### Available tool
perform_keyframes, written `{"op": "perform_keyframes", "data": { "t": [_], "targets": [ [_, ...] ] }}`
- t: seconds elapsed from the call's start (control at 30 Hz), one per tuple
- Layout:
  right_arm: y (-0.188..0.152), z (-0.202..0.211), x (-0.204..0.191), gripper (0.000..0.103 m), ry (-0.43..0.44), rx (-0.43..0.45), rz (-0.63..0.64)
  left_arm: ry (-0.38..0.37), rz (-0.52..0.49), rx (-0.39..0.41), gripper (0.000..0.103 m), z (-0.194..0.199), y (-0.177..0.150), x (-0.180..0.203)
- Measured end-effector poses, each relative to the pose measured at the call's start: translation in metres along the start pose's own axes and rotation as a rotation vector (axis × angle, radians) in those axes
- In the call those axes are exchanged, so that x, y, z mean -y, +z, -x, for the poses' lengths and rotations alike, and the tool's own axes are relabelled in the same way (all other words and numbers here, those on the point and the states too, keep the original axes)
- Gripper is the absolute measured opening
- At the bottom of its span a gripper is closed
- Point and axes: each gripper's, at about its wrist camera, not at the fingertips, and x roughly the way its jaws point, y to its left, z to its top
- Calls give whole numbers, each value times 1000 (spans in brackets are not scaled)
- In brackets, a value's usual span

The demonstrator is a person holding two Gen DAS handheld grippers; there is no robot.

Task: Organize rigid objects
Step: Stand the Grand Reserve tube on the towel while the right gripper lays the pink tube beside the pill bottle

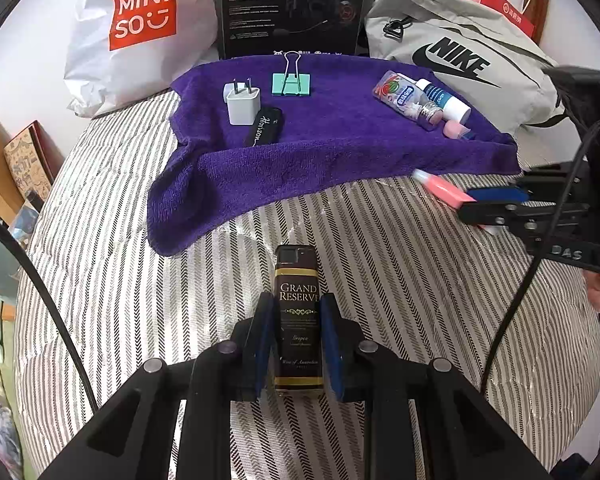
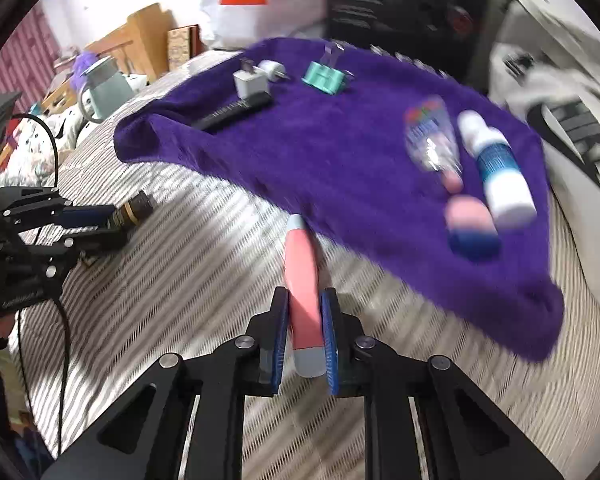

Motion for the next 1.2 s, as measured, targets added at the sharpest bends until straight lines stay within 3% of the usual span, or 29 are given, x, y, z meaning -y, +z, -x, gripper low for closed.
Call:
{"op": "perform_keyframes", "data": {
  "t": [0.13,0.43,0.63,0.8,1.2],
  "targets": [
    [-22,15,13,16,-26,-12,-82,3,-14,-4,23,1,0,0],
    [-29,11,5,17,-98,-21,-32,28,-29,12,23,1,-2,5],
    [-31,14,13,15,-52,-11,-62,15,-14,13,23,1,-2,2],
    [-40,38,18,15,-16,52,-97,-17,3,26,22,16,-3,-4],
    [-43,27,26,15,-6,9,-109,-40,0,36,22,24,12,-1]
  ]
}}
